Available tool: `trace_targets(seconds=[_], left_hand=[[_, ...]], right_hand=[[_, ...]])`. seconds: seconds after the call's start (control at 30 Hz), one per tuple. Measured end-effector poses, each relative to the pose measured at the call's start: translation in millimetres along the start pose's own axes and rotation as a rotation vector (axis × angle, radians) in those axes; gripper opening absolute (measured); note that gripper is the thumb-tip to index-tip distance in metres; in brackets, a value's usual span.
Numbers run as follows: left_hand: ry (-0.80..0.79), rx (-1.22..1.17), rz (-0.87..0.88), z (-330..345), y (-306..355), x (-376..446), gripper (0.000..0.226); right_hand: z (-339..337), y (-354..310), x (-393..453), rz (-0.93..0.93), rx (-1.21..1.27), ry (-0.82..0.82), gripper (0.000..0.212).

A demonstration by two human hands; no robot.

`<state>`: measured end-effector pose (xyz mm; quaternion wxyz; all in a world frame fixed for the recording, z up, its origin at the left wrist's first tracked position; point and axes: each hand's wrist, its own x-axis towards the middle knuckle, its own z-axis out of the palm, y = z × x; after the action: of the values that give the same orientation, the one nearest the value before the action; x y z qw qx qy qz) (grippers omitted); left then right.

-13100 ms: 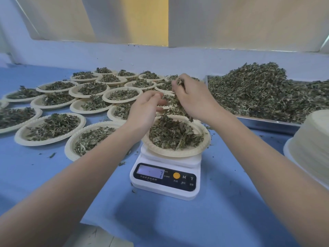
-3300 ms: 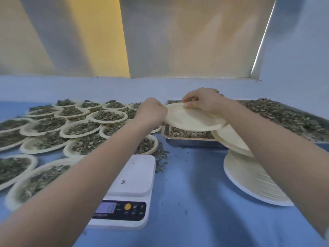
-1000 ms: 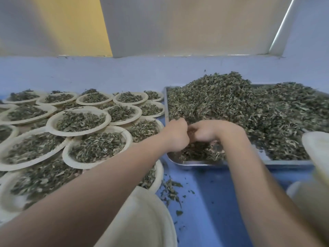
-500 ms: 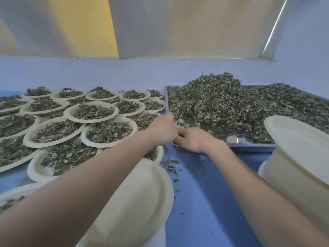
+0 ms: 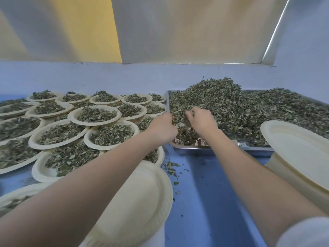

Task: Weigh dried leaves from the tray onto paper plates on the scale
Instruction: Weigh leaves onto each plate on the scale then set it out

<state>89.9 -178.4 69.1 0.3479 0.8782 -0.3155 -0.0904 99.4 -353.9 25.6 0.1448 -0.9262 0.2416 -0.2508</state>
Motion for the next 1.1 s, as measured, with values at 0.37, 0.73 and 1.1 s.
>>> trace_targets(seconds=[0.37, 0.73, 1.1], left_hand=[[0.131, -0.664, -0.213, -22.0, 0.8, -22.5, 0.012], [0.377, -0.648, -0.269, -75.4, -56.4, -117.2, 0.023], [0.535, -0.395, -0.169, -61.3, -86.8, -156.6, 0.02]], right_hand=[[-63.0, -76.2, -36.4, 0.302, 1.031, 0.167, 0.038], [-47.1, -134.4, -165.6, -0.463, 0.475, -0.251, 0.026], [-47.1, -139.5, -174.7, -0.57, 0.499, -0.648, 0.083]])
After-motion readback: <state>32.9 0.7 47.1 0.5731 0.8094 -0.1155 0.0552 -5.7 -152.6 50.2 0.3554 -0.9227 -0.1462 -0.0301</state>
